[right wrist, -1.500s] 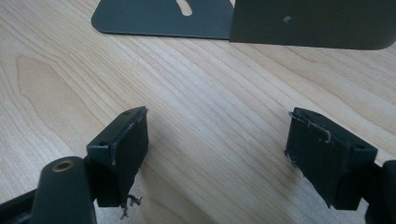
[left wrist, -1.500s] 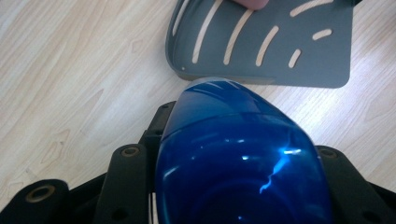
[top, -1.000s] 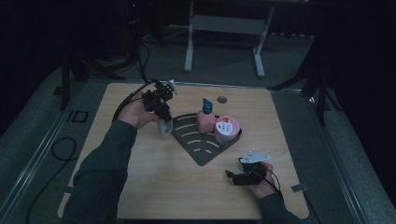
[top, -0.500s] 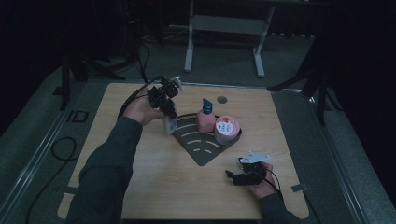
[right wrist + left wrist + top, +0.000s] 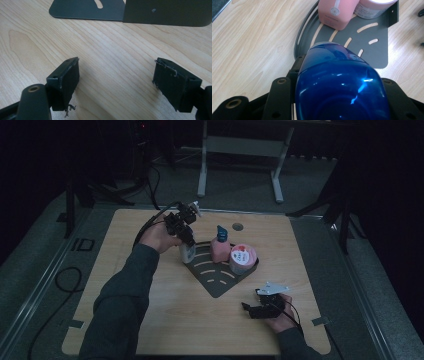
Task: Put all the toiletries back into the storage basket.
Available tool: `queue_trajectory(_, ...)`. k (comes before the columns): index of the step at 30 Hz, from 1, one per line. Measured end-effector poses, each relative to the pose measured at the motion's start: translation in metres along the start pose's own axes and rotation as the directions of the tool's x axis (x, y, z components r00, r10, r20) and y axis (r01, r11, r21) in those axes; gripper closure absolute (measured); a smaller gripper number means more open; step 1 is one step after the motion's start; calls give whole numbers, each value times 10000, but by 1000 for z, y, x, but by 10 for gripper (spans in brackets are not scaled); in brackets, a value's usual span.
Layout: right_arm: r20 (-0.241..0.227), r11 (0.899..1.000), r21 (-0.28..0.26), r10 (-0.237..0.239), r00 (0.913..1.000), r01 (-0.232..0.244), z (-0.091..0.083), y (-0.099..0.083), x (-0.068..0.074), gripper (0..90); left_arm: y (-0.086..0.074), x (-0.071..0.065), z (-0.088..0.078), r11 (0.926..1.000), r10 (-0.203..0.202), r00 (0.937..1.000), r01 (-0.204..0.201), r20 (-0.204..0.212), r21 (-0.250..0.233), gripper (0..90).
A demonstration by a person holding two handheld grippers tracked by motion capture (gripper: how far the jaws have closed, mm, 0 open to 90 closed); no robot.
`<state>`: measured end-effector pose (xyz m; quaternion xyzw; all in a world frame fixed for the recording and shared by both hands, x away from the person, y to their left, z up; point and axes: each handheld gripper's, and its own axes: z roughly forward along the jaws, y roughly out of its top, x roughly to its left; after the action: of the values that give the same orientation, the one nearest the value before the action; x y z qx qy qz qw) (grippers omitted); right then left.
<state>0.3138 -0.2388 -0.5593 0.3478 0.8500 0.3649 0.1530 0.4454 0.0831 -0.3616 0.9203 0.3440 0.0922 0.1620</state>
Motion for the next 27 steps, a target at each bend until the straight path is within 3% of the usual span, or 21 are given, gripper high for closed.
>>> queue_trajectory(27, -12, 10000, -6, 8, 10000, -8, 0, 0, 0, 205, 18, 2, 13, 9998, 95, 9998, -98, -148, -184, 535)
